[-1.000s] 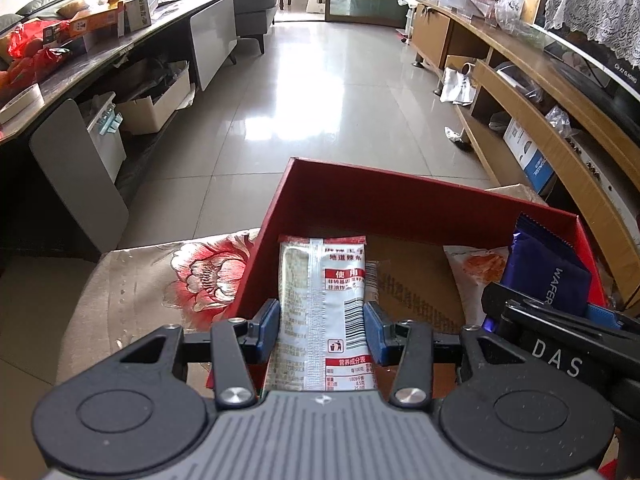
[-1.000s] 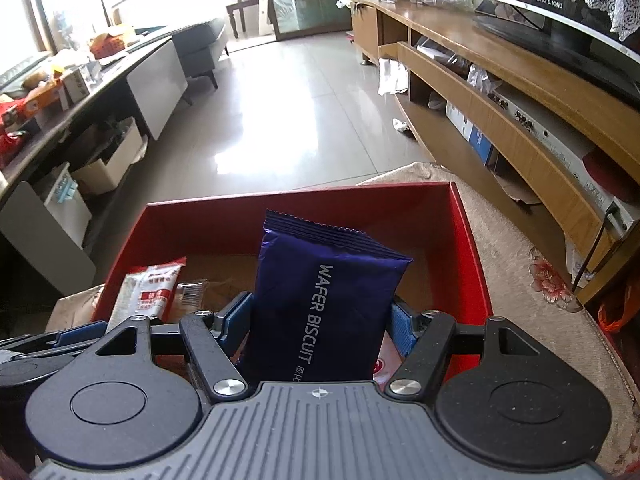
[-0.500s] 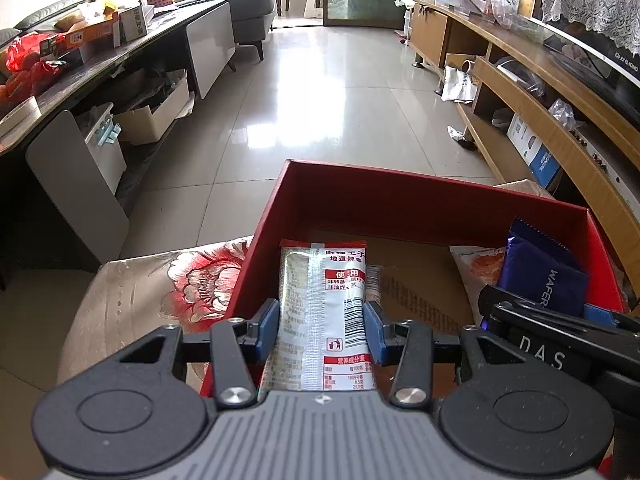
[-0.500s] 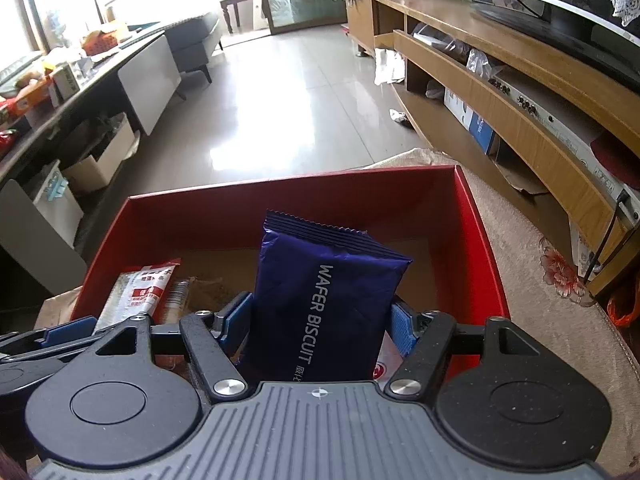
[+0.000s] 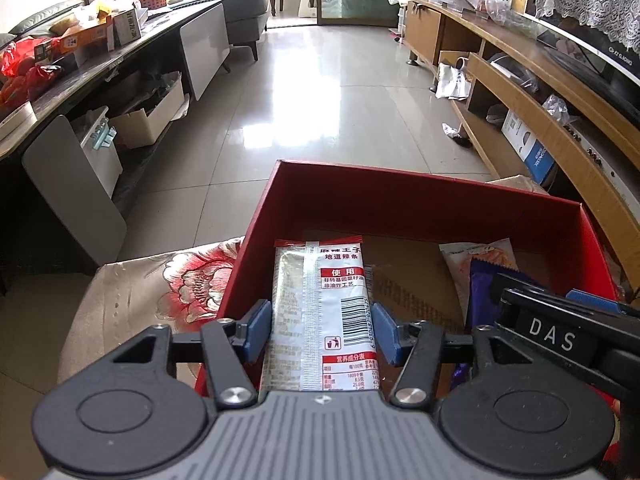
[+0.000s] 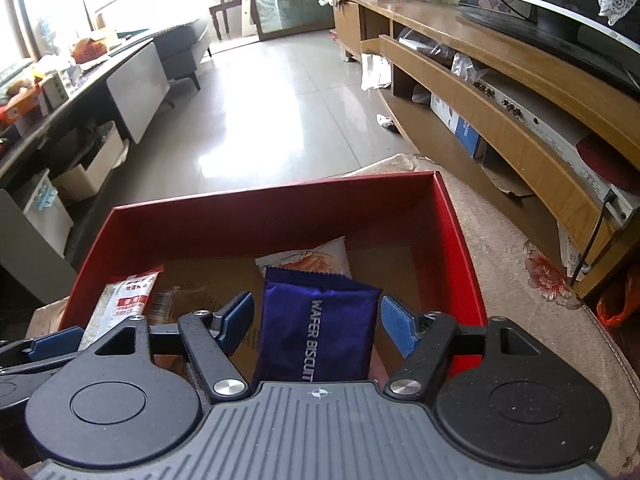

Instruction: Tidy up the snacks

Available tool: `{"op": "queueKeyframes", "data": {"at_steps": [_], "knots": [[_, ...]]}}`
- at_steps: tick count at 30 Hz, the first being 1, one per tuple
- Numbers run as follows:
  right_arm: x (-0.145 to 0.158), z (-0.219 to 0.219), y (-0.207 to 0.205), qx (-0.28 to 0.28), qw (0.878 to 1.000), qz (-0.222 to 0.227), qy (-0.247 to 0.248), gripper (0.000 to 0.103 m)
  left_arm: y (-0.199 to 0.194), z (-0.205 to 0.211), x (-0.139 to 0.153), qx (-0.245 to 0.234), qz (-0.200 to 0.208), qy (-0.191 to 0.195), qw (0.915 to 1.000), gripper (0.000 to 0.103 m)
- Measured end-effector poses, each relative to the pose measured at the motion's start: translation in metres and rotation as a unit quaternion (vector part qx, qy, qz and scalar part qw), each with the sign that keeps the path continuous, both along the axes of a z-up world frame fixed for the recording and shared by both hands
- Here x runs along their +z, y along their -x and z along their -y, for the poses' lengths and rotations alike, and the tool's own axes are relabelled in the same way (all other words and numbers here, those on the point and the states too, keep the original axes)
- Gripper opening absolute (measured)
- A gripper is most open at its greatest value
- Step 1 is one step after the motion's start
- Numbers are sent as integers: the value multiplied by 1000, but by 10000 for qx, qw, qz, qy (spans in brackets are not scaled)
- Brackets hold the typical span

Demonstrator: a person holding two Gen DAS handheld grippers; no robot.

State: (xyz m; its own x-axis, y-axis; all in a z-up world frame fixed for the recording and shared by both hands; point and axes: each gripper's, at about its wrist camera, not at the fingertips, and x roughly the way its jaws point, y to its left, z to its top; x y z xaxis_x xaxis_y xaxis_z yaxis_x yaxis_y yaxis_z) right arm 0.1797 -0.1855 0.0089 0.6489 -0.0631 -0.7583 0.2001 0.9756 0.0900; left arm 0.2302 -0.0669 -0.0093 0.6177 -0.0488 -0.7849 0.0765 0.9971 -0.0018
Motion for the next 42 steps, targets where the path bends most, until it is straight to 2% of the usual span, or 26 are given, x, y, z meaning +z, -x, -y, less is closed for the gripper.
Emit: {"op": "queueKeyframes", "data": {"at_steps": [10,15,19,26,32,38,42], "knots": [[13,5,6,-57,9997,201,-83,81,4,-11,18,57,156,314,9994,70],[16,3,9,25,9998,202,-58,82,13,-24,24,53,115,490,9987,70],[22,2,12,73,9996,277,-33,82,22,-33,18,54,-110,613,9980,70],[28,0,15,148,9994,308,-20,83,38,-26,13,-144,-265,694,9971,70],[35,-1,24,205,9991,360,127,84,42,-12,14,-433,-293,797,9954,70],[45,5,33,158,9987,457,179,84,46,-12,19,-395,-171,673,9968,70],[46,5,37,137,9988,403,249,84,51,-21,23,-314,-180,766,9964,70]]}}
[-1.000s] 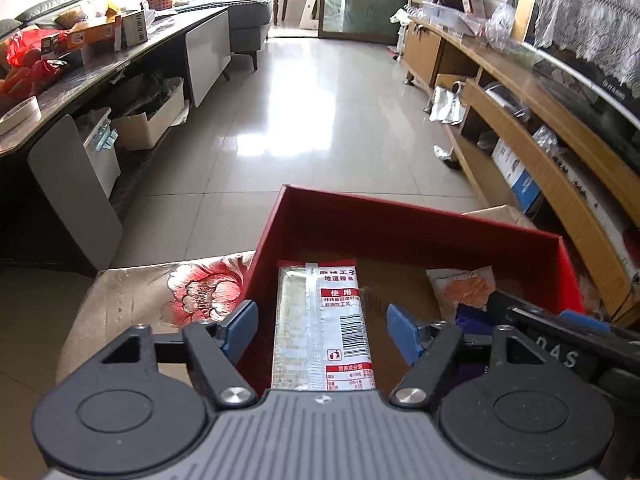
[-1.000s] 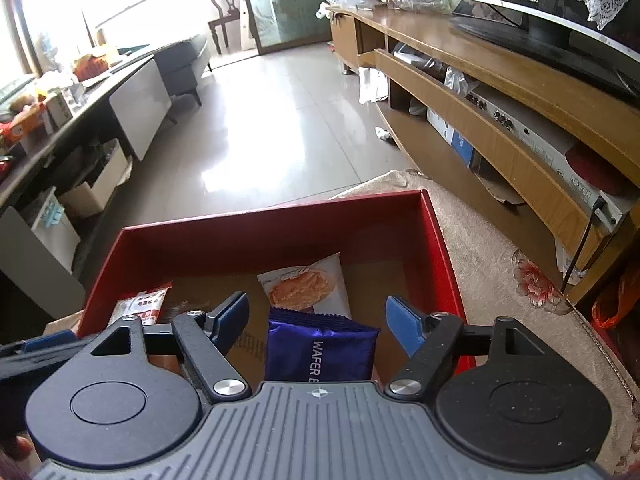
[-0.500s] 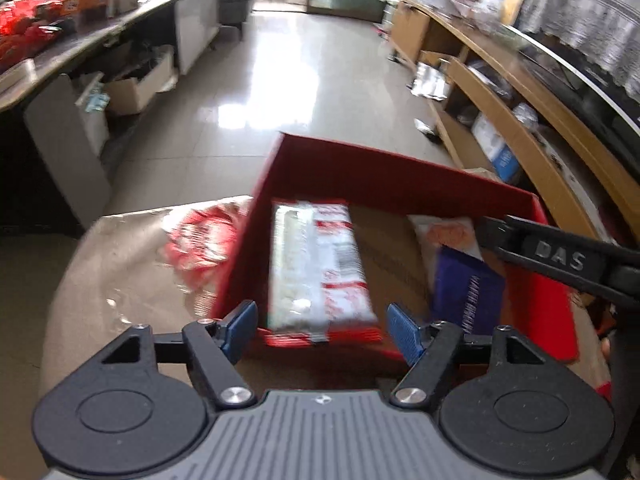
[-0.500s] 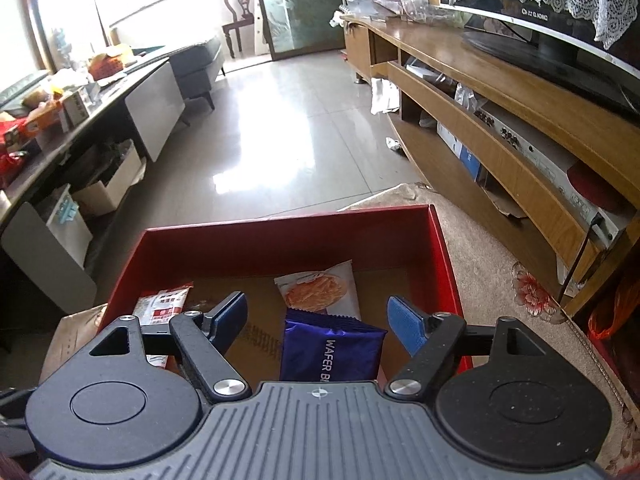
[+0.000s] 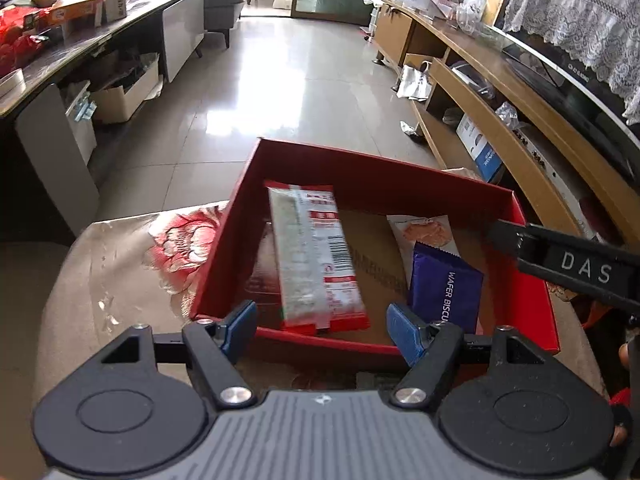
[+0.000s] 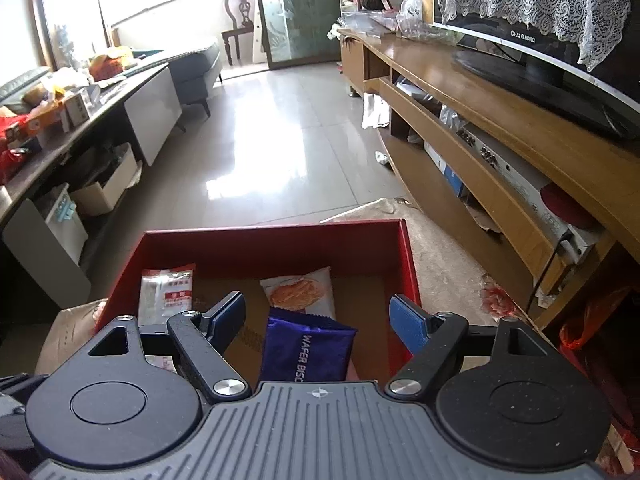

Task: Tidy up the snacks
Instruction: 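Move both grippers back to the snack pile beside the box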

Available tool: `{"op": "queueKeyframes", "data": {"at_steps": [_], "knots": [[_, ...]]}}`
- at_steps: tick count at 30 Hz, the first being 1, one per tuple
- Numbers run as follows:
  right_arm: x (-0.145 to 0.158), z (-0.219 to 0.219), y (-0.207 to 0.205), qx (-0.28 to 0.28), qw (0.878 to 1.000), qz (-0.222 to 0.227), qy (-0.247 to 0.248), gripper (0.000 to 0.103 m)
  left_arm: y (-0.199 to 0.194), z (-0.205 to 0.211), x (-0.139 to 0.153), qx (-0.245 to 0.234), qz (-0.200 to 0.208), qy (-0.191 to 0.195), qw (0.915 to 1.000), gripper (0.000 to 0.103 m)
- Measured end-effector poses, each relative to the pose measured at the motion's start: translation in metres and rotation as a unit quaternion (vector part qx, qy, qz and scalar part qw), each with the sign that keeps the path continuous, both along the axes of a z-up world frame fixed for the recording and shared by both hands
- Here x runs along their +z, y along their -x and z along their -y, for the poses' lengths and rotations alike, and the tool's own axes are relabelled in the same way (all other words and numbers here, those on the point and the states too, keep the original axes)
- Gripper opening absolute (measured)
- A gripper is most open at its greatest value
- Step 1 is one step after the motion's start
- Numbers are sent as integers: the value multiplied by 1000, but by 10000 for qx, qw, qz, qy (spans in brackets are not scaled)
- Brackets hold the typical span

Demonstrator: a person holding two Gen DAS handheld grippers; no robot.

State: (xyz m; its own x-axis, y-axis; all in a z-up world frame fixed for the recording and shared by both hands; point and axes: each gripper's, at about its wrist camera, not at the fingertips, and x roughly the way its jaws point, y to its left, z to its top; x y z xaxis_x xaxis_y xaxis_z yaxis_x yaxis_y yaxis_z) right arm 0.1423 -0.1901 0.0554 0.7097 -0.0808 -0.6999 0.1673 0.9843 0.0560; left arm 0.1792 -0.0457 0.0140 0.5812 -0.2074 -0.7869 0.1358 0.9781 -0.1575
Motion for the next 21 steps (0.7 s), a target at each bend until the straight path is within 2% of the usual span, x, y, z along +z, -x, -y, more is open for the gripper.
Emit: {"op": "queueKeyframes", "data": {"at_steps": [6,12,17,21], "knots": [[7,-11,9,41,10000,-58,70,84,15,-15,3,80,-62,-21,9999,70],[8,-34,25,293,9987,-214,358,84,32,-31,-3,253,-278,-39,9993,70],[7,-47,39,471,9968,-344,554,84,45,-38,-15,244,-529,-50,9983,70],[5,-48,50,510,9962,-476,528,84,52,-45,-30,313,-869,24,9957,70]]}}
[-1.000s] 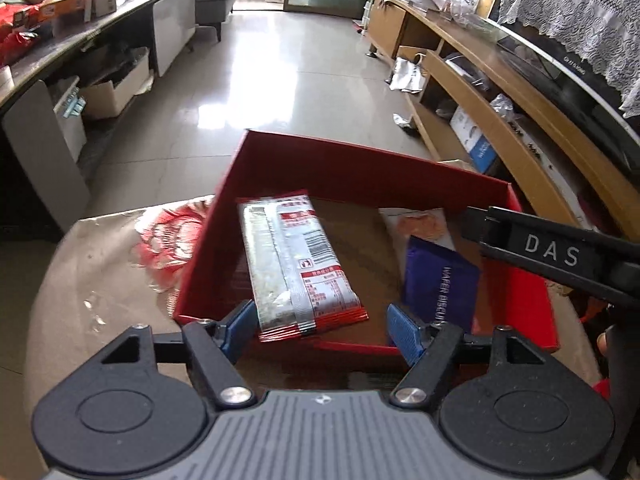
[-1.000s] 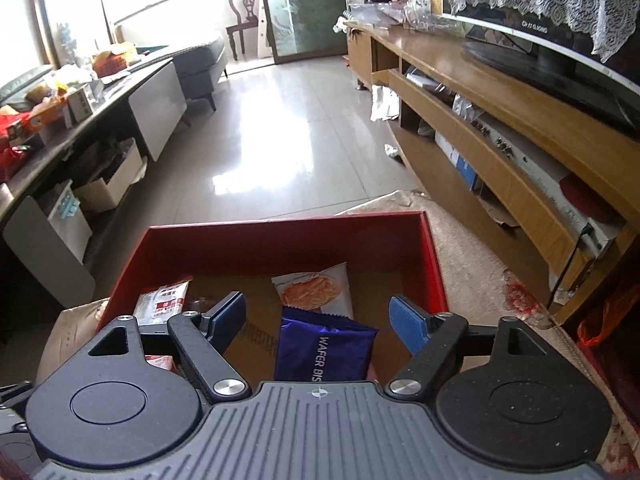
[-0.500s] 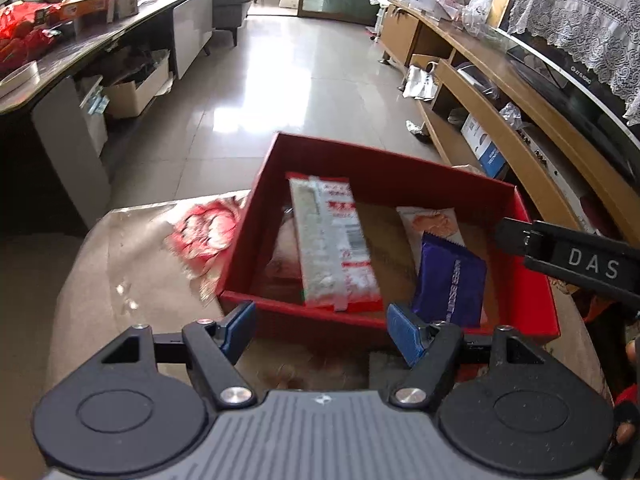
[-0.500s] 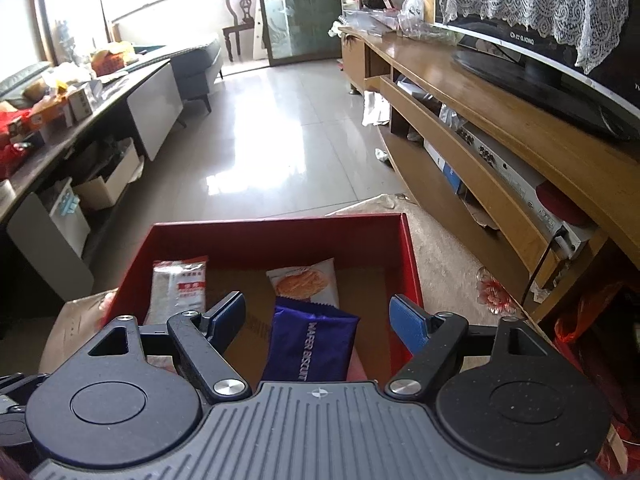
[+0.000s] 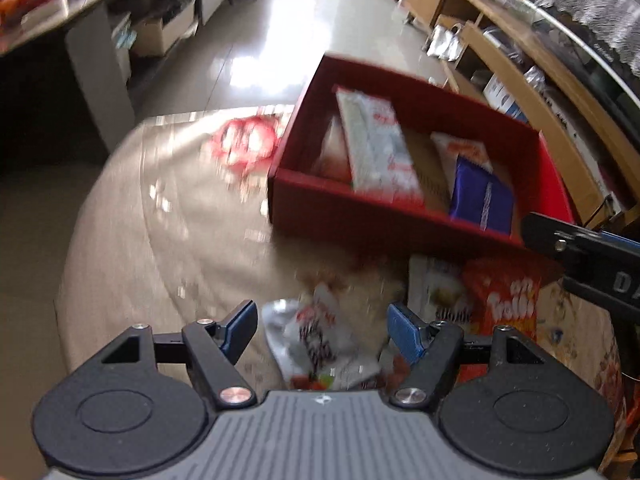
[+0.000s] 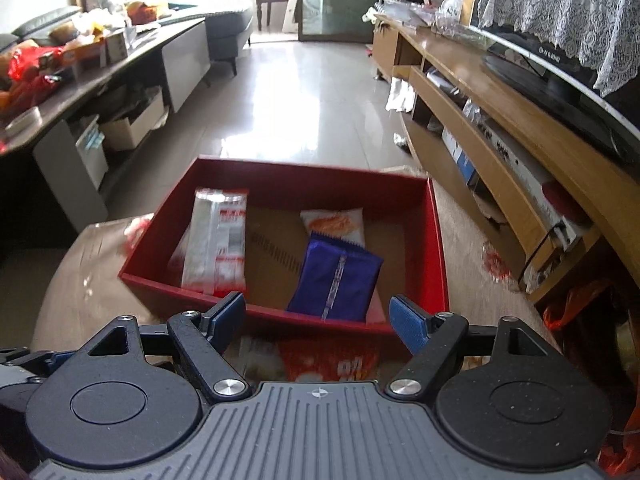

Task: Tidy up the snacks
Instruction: 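Move both grippers back to the snack pile beside the box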

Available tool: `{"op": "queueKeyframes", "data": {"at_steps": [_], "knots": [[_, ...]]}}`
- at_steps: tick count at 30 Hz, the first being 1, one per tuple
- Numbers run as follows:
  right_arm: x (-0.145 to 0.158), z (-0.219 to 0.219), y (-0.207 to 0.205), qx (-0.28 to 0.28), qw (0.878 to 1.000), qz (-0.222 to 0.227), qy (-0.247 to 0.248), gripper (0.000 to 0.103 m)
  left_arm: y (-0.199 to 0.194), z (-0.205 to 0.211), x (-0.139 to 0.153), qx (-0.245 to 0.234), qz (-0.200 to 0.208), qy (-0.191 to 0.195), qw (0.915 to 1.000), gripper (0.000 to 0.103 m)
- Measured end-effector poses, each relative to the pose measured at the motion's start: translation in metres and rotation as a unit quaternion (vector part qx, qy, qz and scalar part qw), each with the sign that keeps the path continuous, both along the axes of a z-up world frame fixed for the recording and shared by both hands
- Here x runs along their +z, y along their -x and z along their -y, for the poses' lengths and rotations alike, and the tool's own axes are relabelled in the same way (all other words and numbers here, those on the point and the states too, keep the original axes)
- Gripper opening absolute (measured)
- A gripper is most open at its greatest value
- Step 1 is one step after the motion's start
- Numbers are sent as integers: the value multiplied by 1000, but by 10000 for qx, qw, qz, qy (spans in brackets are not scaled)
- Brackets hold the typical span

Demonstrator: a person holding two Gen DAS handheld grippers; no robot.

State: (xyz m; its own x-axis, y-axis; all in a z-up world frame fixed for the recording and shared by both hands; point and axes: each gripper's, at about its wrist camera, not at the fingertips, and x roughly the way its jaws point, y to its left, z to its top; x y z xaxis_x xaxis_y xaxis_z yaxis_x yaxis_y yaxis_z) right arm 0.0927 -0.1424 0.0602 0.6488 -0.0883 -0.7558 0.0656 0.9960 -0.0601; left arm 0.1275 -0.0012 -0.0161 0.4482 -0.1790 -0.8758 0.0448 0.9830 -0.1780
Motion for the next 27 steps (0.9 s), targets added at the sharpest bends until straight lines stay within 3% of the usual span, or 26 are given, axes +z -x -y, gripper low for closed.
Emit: {"op": "queueKeyframes", "data": {"at_steps": [15,20,27], "knots": [[-6,7,13,40,9999,-139,-5,85,-3,9,-38,782,-589,272,9948,70],[-6,17,16,-9,9999,-166,26,85,-5,9,-43,1041,-525,246,9929,69],[-9,25,20,-42,9996,-267,123,84,-3,3,-40,943,-473,266,9941,56]]}}
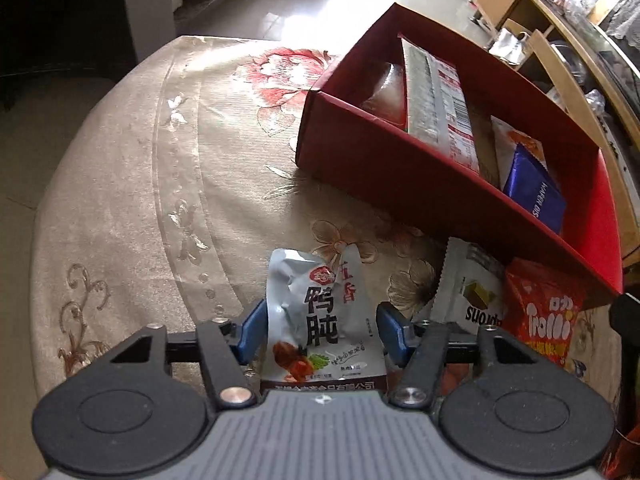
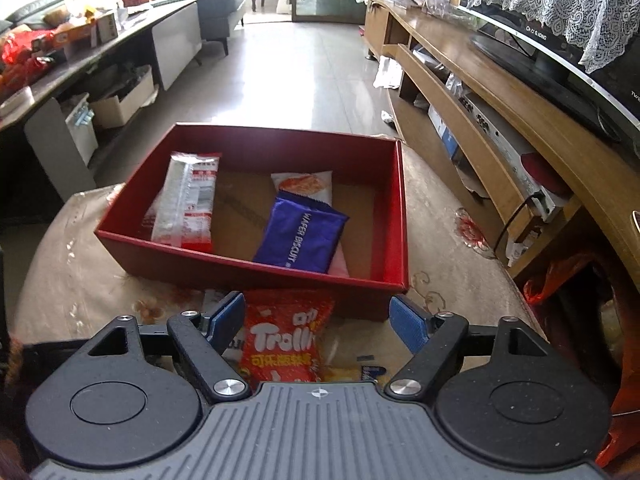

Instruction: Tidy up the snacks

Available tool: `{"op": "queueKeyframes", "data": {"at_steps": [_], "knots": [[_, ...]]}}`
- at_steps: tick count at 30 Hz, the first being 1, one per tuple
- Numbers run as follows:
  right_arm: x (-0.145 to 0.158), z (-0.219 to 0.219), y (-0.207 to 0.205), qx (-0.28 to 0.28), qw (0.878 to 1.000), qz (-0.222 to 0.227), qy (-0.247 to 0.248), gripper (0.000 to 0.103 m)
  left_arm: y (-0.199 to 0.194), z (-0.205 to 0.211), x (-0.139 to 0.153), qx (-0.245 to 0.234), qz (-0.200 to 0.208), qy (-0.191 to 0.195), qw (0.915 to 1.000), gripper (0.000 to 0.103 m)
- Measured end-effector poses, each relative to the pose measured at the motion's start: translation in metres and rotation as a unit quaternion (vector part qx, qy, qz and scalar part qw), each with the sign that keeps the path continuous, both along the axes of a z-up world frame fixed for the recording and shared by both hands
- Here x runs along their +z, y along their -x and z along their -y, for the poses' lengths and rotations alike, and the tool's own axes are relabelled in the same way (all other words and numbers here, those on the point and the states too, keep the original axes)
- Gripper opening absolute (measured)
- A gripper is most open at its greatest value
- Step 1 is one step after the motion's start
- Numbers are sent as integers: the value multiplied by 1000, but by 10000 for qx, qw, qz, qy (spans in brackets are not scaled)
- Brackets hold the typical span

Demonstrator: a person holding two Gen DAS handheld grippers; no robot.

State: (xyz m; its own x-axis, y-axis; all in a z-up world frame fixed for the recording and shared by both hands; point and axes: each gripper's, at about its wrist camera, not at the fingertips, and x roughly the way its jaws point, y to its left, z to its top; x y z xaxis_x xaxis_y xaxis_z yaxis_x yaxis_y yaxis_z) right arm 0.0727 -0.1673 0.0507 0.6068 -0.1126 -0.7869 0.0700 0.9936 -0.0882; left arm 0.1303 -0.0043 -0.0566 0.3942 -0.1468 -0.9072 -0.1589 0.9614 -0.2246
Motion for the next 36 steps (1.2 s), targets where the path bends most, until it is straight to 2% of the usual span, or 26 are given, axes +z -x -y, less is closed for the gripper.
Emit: {"op": "queueKeyframes", "data": {"at_steps": [9,18,26,36], "knots": [[-3,7,8,-45,9999,-149,-32,80,16,-12,7,-404,32,-185,9990,55],[-19,31,11,-542,9969,-366,-437,82,23,-7,11,-677,-1,19,9977,55],[-38,3,-6,-184,9974,-608,-346,85,22,-1,9,-787,-56,33,9969,55],[-66,-9,-24,-54,9941,-1045,-268,83,16,-4,1,-875,-87,-55,9961,55]]}}
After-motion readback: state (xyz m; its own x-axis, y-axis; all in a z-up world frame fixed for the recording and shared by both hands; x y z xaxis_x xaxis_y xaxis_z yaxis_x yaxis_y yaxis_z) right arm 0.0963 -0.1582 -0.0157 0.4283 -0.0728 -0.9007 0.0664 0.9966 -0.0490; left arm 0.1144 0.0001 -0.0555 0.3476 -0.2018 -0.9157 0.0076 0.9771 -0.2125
